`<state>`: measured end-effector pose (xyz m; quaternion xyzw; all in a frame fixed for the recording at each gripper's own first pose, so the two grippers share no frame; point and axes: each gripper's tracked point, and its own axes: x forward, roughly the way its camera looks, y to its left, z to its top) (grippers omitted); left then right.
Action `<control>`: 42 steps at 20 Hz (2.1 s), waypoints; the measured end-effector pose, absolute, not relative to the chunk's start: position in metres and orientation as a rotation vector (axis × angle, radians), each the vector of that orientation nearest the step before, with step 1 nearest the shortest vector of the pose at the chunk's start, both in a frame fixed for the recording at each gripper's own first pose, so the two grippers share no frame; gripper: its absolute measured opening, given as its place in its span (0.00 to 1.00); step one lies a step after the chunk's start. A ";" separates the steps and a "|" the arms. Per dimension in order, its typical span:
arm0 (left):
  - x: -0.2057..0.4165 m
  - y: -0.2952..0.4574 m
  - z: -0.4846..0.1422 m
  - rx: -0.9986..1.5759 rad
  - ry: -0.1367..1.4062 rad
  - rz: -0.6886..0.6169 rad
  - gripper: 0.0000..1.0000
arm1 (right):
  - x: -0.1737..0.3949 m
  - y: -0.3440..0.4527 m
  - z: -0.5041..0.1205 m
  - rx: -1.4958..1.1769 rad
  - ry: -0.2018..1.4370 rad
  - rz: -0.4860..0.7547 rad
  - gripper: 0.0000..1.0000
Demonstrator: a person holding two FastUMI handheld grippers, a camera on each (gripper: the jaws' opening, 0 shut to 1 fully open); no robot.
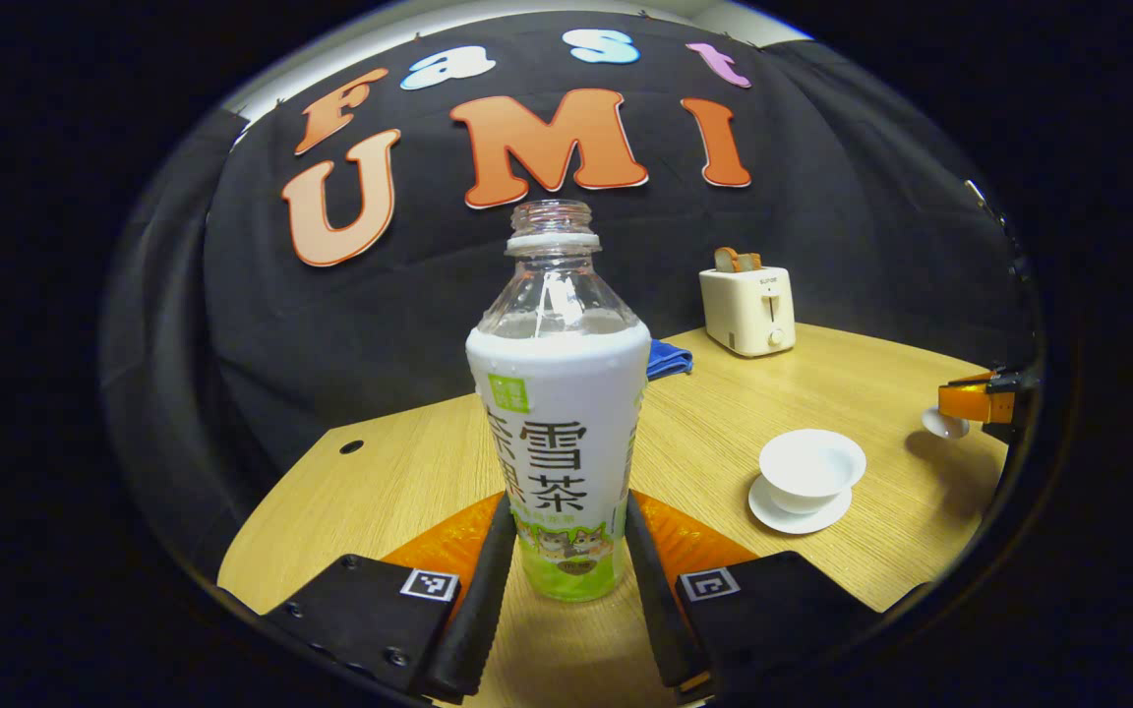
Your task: Open the teacup lid with one hand, grasp the water bottle and pour water into the teacup with the other hand; after pouring, place the water bottle on the coaster and then close the teacup lid.
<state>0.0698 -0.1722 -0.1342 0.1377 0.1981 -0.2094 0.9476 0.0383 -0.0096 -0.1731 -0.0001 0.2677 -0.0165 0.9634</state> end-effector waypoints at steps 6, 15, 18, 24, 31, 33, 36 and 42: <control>0.080 -0.176 -0.123 0.546 0.359 -0.498 0.65 | 0.035 -0.007 -0.172 0.002 0.542 -0.028 0.18; 0.091 -0.180 -0.152 0.942 0.334 -0.581 0.67 | 0.031 -0.011 -0.174 0.008 0.556 -0.036 0.18; 0.087 -0.181 -0.161 1.057 0.324 -0.607 0.65 | 0.030 -0.013 -0.175 0.011 0.558 -0.039 0.18; 0.093 -0.190 -0.163 1.233 0.320 -0.660 0.67 | 0.026 -0.021 -0.180 0.019 0.572 -0.053 0.19; 0.100 -0.203 -0.157 1.416 0.262 -0.729 0.65 | 0.023 -0.026 -0.185 0.023 0.585 -0.057 0.18; 0.102 -0.206 -0.154 1.478 0.242 -0.741 0.65 | 0.022 -0.027 -0.187 0.025 0.591 -0.057 0.19; 0.113 -0.213 -0.151 1.549 0.212 -0.758 0.65 | 0.021 -0.029 -0.187 0.028 0.594 -0.060 0.19; 0.115 -0.213 -0.142 1.649 0.192 -0.785 0.65 | 0.019 -0.029 -0.189 0.028 0.603 -0.061 0.19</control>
